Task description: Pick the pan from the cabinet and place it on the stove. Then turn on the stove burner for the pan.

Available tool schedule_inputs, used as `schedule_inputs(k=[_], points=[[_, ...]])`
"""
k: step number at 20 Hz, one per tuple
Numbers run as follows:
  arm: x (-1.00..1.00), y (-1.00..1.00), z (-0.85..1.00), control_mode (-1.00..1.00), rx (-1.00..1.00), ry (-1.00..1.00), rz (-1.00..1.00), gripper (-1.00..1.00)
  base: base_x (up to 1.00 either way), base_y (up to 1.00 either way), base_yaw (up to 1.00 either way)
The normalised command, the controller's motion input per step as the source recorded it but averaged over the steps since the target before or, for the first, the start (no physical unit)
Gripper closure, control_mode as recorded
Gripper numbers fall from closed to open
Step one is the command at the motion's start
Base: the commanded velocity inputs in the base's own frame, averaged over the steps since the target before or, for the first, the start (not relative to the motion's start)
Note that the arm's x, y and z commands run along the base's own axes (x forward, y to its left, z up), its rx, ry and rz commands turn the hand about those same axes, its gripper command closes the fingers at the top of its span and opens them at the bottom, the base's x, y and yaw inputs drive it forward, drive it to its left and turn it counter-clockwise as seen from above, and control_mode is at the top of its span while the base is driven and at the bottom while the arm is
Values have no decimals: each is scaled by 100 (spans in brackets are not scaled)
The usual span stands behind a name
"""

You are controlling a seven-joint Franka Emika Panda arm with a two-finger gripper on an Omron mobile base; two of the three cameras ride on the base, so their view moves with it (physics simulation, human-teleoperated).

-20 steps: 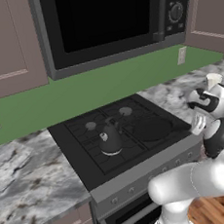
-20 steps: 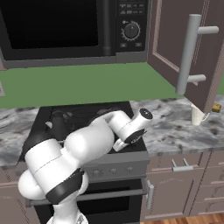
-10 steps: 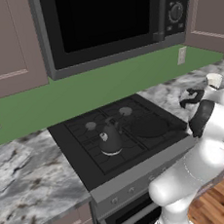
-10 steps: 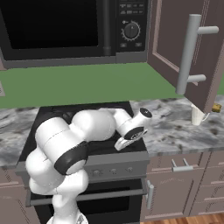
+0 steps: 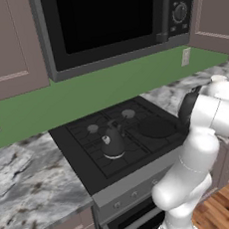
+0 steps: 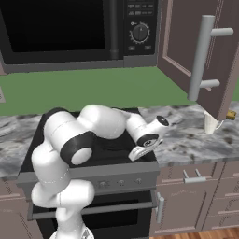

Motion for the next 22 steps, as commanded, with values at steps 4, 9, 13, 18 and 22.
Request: schedule_inputs(k=[4, 9, 13, 18, 22], points=[[-2, -10, -4, -100, 0, 0, 0, 100, 0, 0, 0], [-15, 2, -1, -100, 0, -1, 2, -100, 0, 0, 0], [-15, 17, 0, -100, 0, 0, 3, -100, 0, 0, 0], [-5, 34, 0, -100, 0, -1, 0, -100, 0, 0, 0], [0, 7, 6, -100, 0, -4, 0, -100, 0, 0, 0]])
